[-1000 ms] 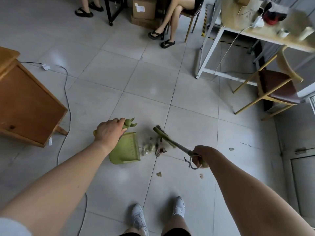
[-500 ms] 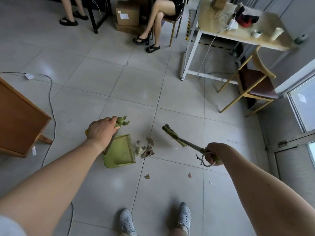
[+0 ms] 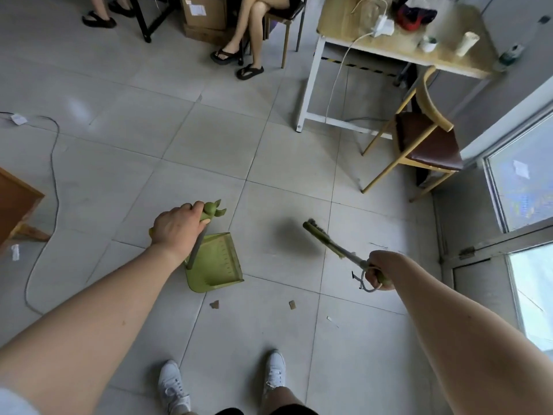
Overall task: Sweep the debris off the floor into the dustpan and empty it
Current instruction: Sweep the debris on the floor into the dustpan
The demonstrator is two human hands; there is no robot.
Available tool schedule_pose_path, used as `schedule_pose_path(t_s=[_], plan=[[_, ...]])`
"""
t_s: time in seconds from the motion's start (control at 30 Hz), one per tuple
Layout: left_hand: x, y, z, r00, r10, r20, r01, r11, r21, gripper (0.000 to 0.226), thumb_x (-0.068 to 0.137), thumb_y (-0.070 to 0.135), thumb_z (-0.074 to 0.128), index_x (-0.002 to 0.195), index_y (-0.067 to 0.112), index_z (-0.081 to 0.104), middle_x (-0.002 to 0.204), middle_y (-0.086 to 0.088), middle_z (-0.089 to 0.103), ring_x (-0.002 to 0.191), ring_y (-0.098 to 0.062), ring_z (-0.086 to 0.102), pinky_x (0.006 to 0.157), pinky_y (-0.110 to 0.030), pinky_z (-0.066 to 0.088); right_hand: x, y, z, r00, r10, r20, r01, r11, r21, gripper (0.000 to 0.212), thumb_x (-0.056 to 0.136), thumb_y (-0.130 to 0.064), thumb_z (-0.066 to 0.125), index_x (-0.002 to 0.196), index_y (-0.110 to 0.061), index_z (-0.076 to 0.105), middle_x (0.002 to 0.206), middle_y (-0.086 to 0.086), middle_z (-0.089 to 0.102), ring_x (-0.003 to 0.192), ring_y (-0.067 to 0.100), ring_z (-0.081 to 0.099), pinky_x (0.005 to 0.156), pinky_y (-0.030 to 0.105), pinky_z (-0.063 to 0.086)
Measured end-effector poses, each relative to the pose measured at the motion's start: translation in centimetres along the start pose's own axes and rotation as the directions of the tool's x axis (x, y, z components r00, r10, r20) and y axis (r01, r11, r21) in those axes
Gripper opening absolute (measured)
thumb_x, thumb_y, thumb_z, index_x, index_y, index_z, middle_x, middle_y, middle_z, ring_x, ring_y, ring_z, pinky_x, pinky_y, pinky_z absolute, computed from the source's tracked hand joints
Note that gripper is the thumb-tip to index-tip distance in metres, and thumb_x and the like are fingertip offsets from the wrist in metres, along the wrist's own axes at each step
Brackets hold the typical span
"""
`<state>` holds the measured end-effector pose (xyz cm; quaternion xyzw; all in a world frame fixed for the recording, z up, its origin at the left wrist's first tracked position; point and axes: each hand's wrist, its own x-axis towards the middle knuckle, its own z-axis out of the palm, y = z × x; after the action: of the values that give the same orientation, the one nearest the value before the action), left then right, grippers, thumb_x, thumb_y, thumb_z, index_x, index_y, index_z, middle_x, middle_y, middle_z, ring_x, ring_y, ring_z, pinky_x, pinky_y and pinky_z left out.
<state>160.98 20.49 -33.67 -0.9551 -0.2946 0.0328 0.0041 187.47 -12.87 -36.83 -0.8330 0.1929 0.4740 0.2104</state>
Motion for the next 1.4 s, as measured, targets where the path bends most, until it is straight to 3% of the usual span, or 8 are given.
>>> schedule_pose_path(t_s=[0.3,0.5,0.63,0.7,0.9,1.13,1.3,1.4], plan=[[4.0,13.2,0.5,0.989,0.141,0.048,-0.138,0.988,-0.062,0.035,0.100,0.038,0.041,0.122,0.012,0.048,0.101,-0.008,0.064,0.087,-0.029,0.063,0.064,-0.034,0.042,4.7,2.3,-8.6,0.998,0.056,-0.014,-0.055,0.997,0.057,0.037,0.096,-0.008,0.032,0.061,-0.005,0.041,0.034,0.006,0.039,0.023,0.015,0.037,0.035,0.014,0.031],[7.4,19.7,0.2,0.971,0.232,0.055,-0.227,0.970,-0.084,0.035,0.100,0.038,0.040,0.123,0.012,0.046,0.105,-0.008,0.064,0.089,-0.029,0.063,0.062,-0.033,0.042,7.0,2.3,-10.8,0.995,0.094,-0.010,-0.093,0.993,0.070,0.043,0.101,-0.011,0.027,0.060,-0.004,0.040,0.055,0.010,0.036,0.044,0.019,0.033,0.042,0.027,0.027],[8.7,23.2,0.6,0.945,0.317,0.085,-0.305,0.943,-0.133,0.034,0.099,0.041,0.041,0.117,0.014,0.047,0.099,-0.006,0.065,0.083,-0.027,0.063,0.060,-0.032,0.045,10.0,2.7,-10.9,0.991,0.133,-0.005,-0.130,0.975,0.180,0.040,0.099,-0.008,0.027,0.060,-0.008,0.036,0.037,0.008,0.036,0.023,0.014,0.032,0.031,0.011,0.025],[8.7,23.8,1.3,0.940,0.332,0.078,-0.321,0.938,-0.127,0.034,0.098,0.044,0.041,0.116,0.016,0.048,0.097,-0.004,0.065,0.081,-0.026,0.063,0.058,-0.029,0.042,11.4,2.8,-10.4,0.990,0.137,0.032,-0.140,0.973,0.181,0.038,0.098,-0.002,0.027,0.061,-0.007,0.034,0.033,0.007,0.034,0.015,0.011,0.029,0.030,0.010,0.024],[7.7,21.4,2.8,0.944,0.322,0.074,-0.306,0.937,-0.170,0.037,0.098,0.046,0.040,0.118,0.015,0.047,0.090,-0.004,0.065,0.074,-0.027,0.062,0.061,-0.037,0.052,12.9,3.9,-6.0,0.981,0.135,0.137,-0.170,0.943,0.285,0.039,0.100,-0.008,0.026,0.064,-0.002,0.038,0.030,0.009,0.037,0.017,0.015,0.035,0.030,0.014,0.031],[5.6,16.0,2.9,0.935,0.350,0.055,-0.345,0.935,-0.087,0.039,0.097,0.048,0.041,0.121,0.017,0.048,0.097,-0.002,0.067,0.078,-0.027,0.064,0.055,-0.030,0.039,8.6,2.4,2.1,0.957,0.135,0.257,-0.221,0.912,0.345,0.062,0.105,-0.024,0.024,0.051,-0.002,0.047,0.029,0.011,0.044,0.018,0.017,0.041,0.031,0.014,0.039],[2.3,9.7,2.9,0.948,0.313,0.052,-0.307,0.947,-0.092,0.038,0.097,0.047,0.042,0.121,0.018,0.047,0.099,0.000,0.067,0.079,-0.025,0.064,0.054,-0.029,0.037,3.6,-0.7,10.3,0.943,0.092,0.319,-0.205,0.917,0.341,0.047,0.104,-0.025,0.027,0.069,-0.002,0.049,0.029,0.010,0.044,0.020,0.018,0.043,0.033,0.019,0.045],[0.1,4.9,3.2,0.957,0.289,0.017,-0.286,0.952,-0.106,0.037,0.096,0.049,0.042,0.119,0.020,0.049,0.096,0.001,0.067,0.076,-0.024,0.065,0.054,-0.030,0.041,0.6,-1.8,16.0,0.933,0.102,0.345,-0.208,0.935,0.287,0.039,0.101,-0.016,0.028,0.072,-0.002,0.050,0.033,0.010,0.046,0.033,0.022,0.048,0.035,0.022,0.048]])
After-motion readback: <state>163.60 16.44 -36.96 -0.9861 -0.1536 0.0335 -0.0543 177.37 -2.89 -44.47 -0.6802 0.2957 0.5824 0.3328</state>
